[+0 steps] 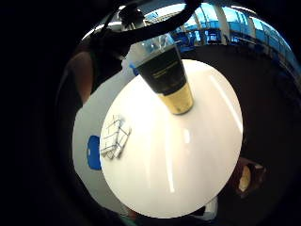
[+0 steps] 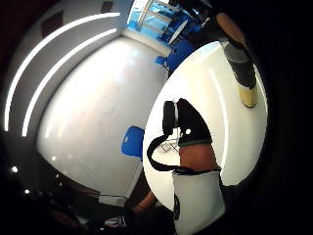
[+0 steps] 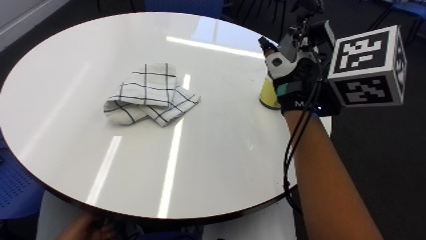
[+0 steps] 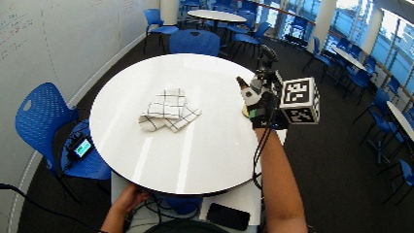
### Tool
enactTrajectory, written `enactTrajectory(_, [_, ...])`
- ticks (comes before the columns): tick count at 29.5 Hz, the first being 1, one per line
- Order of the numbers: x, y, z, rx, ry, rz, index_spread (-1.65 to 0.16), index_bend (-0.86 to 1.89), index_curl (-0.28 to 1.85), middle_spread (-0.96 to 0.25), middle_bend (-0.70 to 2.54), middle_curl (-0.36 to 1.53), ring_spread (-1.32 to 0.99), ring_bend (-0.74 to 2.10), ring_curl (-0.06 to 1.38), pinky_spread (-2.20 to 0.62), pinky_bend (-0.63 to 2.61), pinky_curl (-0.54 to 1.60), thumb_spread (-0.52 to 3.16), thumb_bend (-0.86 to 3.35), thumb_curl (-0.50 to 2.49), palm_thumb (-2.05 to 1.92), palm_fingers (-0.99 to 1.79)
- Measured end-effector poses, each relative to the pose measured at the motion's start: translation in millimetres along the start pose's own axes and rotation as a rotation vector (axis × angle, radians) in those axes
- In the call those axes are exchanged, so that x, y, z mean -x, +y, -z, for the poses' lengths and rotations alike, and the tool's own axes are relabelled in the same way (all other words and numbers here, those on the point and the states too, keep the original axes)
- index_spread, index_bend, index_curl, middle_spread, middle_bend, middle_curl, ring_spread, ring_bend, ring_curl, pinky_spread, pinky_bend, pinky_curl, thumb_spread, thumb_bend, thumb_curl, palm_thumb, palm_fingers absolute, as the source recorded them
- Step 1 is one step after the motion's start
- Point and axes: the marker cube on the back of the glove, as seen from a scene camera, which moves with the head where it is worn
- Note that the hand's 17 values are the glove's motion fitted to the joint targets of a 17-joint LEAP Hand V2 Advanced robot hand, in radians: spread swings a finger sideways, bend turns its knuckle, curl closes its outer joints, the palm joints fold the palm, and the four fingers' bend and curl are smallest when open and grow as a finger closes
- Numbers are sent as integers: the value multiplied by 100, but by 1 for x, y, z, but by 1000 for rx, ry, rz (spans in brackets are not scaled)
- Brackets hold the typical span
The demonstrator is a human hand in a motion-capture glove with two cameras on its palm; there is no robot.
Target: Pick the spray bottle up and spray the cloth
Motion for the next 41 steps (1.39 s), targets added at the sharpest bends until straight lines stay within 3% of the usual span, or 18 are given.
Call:
enactTrajectory(12, [-37, -31, -10, -25, -214, -171, -32, 12, 29, -1, 20, 33, 3, 31, 31, 21, 31, 35, 112, -1, 42, 80, 60])
enactTrajectory(21, [-68, -50, -15, 8, -182, -222, -31, 10, 27, -3, 23, 35, 2, 32, 32, 21, 29, 35, 106, -4, 41, 72, 60])
enactTrajectory(31, [-78, -65, -17, 147, -313, -353, -27, 10, 23, -8, 30, 39, -1, 35, 34, 21, 29, 35, 97, -2, 41, 74, 61])
enactTrajectory(41, [-93, -69, -20, 230, -375, -399, -32, 28, 32, -17, 38, 41, -7, 32, 33, 20, 9, 27, 87, 0, 47, 91, 84])
